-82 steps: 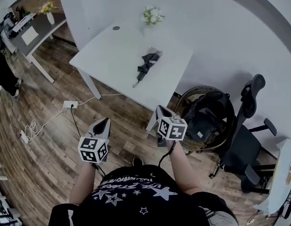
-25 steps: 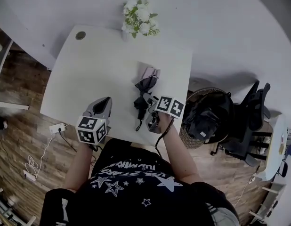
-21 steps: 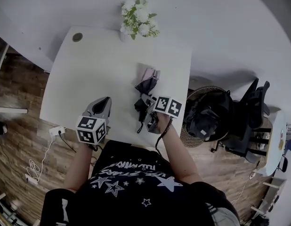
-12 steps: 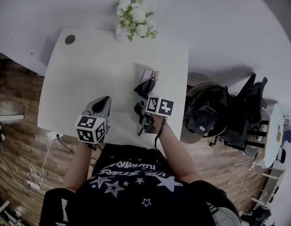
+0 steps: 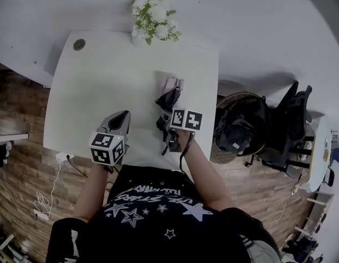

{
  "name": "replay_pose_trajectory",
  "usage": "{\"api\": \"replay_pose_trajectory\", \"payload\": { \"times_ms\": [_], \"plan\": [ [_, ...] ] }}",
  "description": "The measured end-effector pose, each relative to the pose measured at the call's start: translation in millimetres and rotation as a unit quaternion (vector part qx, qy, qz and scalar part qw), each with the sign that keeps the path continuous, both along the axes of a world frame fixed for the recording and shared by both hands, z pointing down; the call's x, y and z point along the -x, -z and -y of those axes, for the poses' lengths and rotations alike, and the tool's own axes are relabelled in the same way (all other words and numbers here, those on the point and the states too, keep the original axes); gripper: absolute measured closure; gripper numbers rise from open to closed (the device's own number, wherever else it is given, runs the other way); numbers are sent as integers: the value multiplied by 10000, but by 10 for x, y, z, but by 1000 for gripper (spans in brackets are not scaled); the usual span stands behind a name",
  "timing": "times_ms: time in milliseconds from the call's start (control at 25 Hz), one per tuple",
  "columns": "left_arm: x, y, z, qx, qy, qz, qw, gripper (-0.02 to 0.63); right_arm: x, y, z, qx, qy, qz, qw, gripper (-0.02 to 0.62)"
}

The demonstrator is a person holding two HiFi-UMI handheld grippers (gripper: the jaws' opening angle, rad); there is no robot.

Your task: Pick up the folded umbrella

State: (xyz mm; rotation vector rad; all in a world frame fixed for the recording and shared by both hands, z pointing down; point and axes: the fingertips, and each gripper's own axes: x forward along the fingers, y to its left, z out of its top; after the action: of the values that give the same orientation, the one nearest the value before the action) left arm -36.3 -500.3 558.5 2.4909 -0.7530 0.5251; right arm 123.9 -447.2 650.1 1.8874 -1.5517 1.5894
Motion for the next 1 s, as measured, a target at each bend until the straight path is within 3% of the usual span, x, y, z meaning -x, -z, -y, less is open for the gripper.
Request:
{"api": "replay_pose_trajectory", "payload": {
  "times_ms": [240,640,1000],
  "plan": [
    [15,35,-113,-77,30,39,10000,603,-9,90,-35,-345,-150,403,9985,365],
    [-60,248,-342,-334,278,6,9991,603,-203,612,-153,-1310,-270,939,9866,365],
    [-134,452,-702,-604,571,4,9965,603,-403,938,-514,-1736,-12,945,9803,364]
  ]
}}
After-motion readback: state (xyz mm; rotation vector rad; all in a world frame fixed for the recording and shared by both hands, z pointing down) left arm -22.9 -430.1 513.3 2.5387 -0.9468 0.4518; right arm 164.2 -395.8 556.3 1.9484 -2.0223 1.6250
